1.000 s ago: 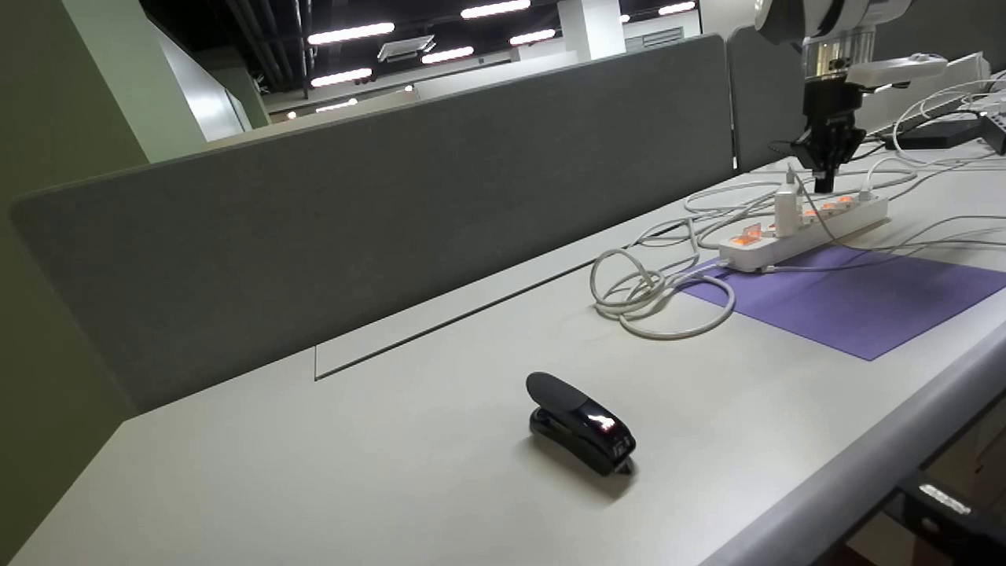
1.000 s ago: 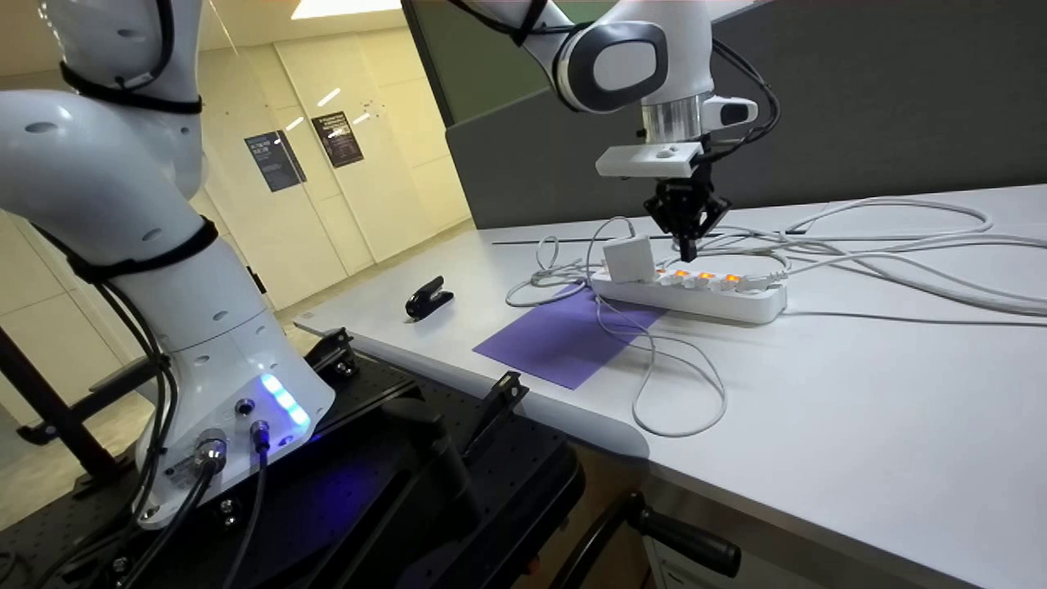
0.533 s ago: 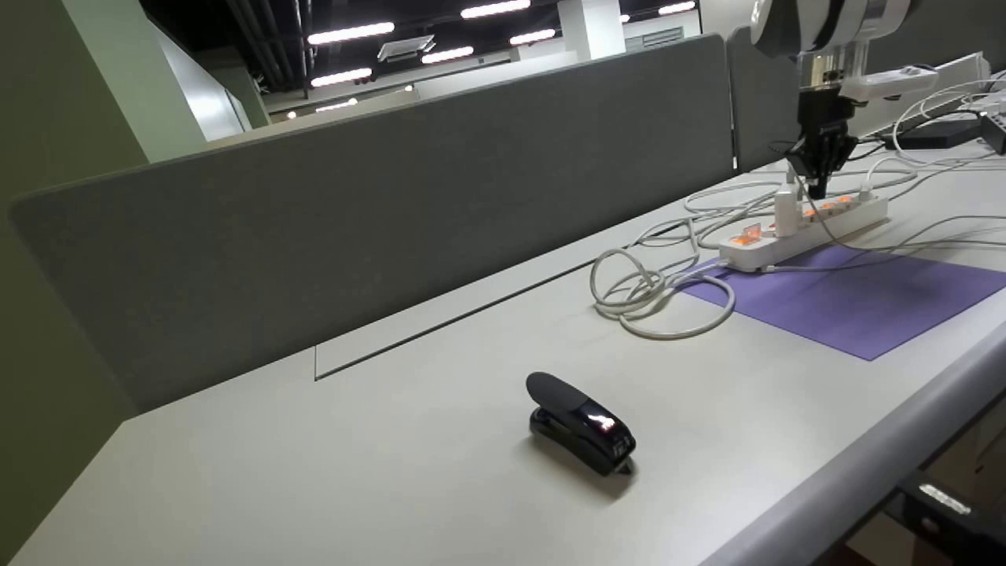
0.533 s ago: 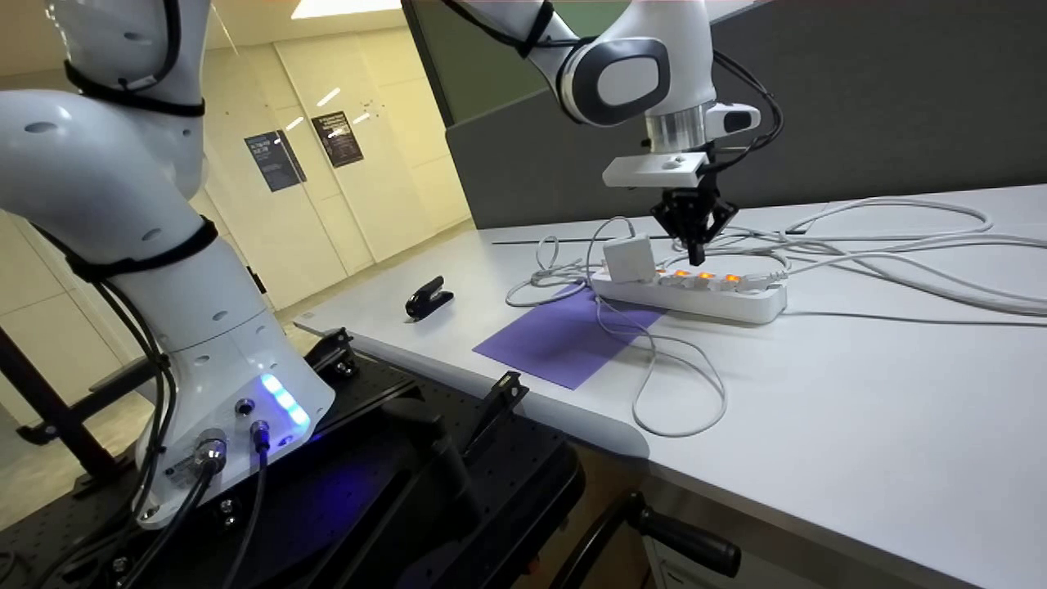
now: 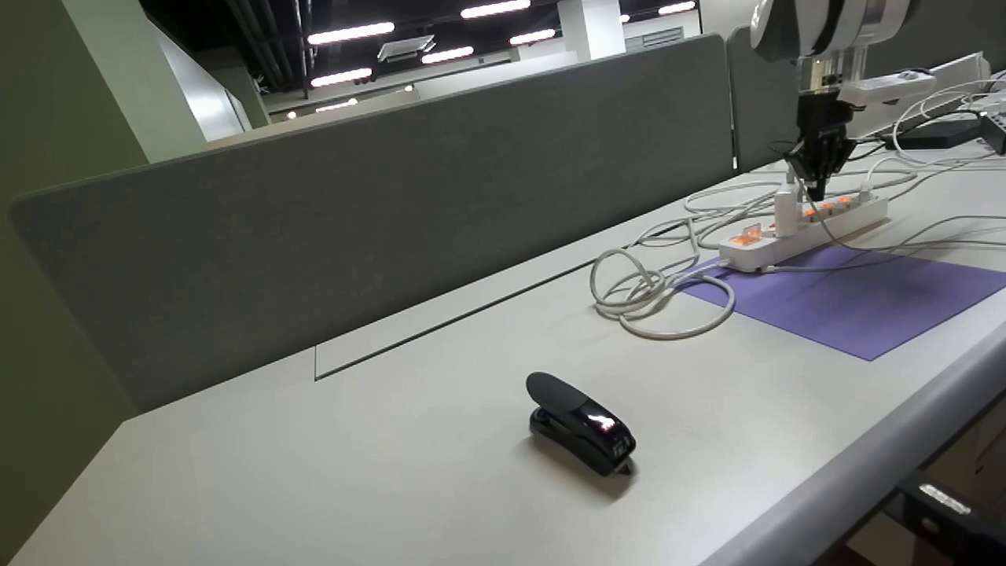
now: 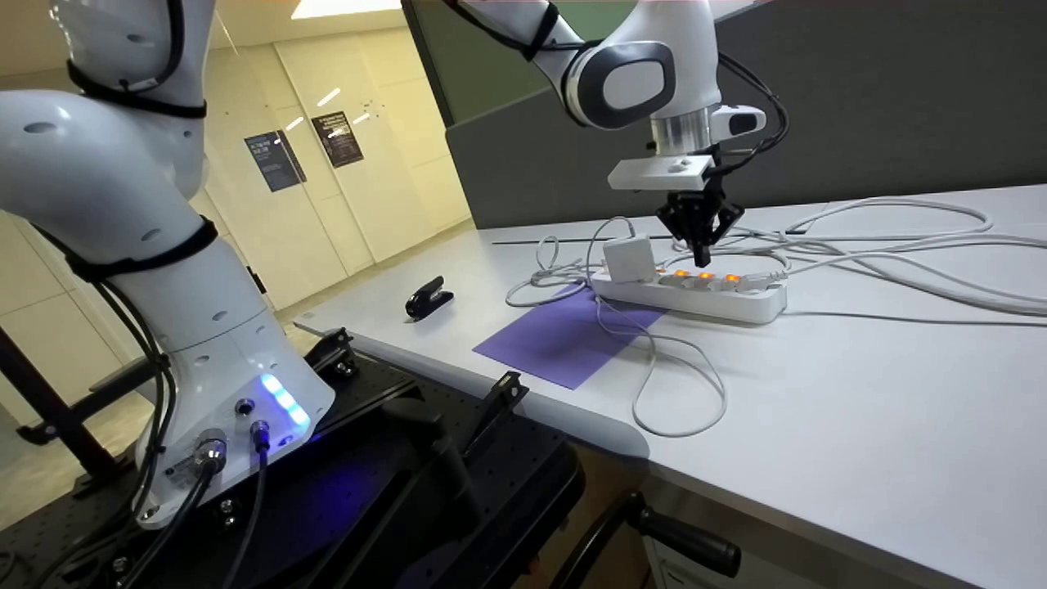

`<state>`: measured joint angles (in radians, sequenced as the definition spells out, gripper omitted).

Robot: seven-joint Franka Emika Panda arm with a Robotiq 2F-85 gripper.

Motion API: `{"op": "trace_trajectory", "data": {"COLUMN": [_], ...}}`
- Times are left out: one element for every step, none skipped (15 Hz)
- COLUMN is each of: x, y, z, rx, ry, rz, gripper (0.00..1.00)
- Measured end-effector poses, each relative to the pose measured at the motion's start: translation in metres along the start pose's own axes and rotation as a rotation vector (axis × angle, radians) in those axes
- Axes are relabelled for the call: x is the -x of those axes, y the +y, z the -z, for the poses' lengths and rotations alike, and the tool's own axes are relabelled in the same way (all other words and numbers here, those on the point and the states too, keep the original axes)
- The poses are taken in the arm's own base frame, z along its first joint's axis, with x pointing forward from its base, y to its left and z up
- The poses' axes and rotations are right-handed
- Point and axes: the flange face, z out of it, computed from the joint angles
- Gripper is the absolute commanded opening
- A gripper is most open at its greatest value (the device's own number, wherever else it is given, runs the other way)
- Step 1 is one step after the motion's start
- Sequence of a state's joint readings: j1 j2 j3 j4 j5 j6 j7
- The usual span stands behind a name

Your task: Turn off the second switch from the right

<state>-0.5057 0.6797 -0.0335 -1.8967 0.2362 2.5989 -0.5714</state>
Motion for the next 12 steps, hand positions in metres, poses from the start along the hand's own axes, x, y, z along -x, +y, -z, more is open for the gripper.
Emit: {"op": "trace_trajectory", "data": {"x": [0.0, -0.001, -0.002, -0.001, -0.001, -0.001, -0.001, -0.001, 0.0, 0.0, 0.0, 0.0], "y": [0.001, 0.001, 0.002, 0.002, 0.001, 0.001, 0.0, -0.001, -0.002, -0.002, -0.003, -0.004], "z": [-0.002, -0.003, -0.003, -0.004, -0.005, -0.006, -0.008, -0.009, -0.011, -0.012, -0.014, -0.015], "rx": [0.0, 0.0, 0.0, 0.0, 0.001, 0.0, -0.002, -0.004, -0.005, -0.007, -0.008, -0.009], "ry": [-0.001, 0.0, 0.0, -0.002, -0.002, -0.003, -0.005, -0.007, -0.009, -0.011, -0.013, -0.014], "rz": [-0.001, -0.001, -0.001, 0.001, 0.001, 0.002, 0.003, 0.003, 0.003, 0.004, 0.005, 0.005], "gripper": [0.01, 0.0, 0.0, 0.0, 0.0, 0.0, 0.0, 0.0, 0.0, 0.0, 0.0, 0.0]}}
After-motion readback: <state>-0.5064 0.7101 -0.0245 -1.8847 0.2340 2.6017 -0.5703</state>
